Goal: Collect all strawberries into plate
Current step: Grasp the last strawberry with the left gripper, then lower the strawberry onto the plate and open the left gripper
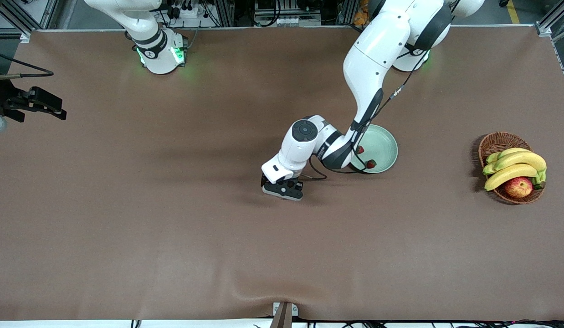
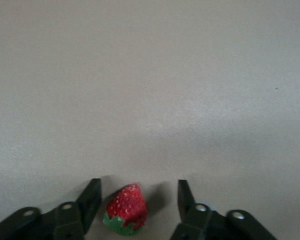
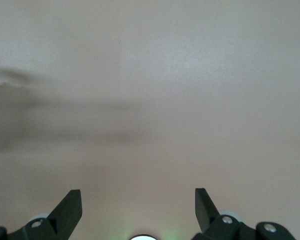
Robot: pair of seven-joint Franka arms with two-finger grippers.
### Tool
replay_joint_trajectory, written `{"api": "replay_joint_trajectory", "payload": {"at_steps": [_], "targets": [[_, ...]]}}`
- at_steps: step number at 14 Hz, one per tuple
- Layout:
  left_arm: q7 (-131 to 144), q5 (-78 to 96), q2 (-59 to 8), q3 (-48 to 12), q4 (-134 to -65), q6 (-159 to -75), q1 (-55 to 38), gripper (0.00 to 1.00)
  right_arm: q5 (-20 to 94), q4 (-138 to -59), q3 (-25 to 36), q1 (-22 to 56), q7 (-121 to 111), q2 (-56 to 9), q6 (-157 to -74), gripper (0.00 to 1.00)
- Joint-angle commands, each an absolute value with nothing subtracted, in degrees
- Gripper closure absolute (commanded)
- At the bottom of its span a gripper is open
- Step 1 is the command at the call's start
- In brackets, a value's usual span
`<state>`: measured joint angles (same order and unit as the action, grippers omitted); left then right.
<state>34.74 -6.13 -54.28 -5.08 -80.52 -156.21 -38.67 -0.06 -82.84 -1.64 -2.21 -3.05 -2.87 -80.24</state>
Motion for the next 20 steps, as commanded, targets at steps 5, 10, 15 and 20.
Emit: {"api": "replay_joint_trajectory", "payload": {"at_steps": [5,10,15,20], "targets": [[33.8,-6.2,-54.4,-4.9,-81.5,-156.4,-38.8,0.47,-0.3,-82.9,-2.2,-3.9,0.8,-1.5,-78.4,0.0],[34.1,-6.4,-53.4,-4.6,-82.8,-155.1,-38.6,1.0,-0.2,-80.6,-2.4,-5.7,1.1,-2.3,-78.7,0.0],[34.5,-6.5,-46.7,-4.6,-84.4,-142.4,-37.0,1.0,0.3,-80.0,-2.4,-6.1,1.0,-2.3,-78.6,0.0],[33.1,-6.6,-34.1,-4.6,-99.1,-141.2,-33.6,1.0,0.4,-79.6,-2.5,-5.9,1.0,-2.3,-78.8,0.0]]}}
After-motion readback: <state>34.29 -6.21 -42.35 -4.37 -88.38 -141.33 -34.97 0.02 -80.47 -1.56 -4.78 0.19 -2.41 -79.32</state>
